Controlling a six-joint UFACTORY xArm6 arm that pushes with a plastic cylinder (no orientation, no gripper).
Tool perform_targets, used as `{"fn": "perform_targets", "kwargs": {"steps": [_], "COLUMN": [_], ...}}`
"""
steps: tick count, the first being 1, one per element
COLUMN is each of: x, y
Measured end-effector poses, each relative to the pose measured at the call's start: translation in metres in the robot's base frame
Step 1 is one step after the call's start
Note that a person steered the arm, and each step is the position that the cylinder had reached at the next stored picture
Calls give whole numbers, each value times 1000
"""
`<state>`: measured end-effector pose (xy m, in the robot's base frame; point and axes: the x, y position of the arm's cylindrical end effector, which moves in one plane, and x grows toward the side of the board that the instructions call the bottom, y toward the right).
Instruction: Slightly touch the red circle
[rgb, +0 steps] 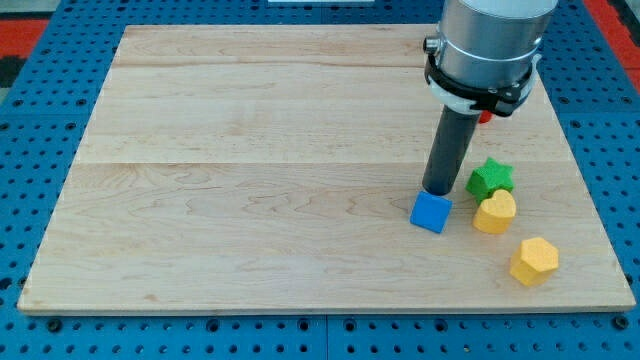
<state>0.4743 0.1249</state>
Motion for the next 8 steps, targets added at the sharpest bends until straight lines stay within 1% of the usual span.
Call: {"fn": "perform_targets", "kwargs": {"steps": [1,2,3,4,5,6,8], "x": [5,21,51,7,-67,-98,-94], "y": [-26,-32,-32,-32,-32,4,122]}}
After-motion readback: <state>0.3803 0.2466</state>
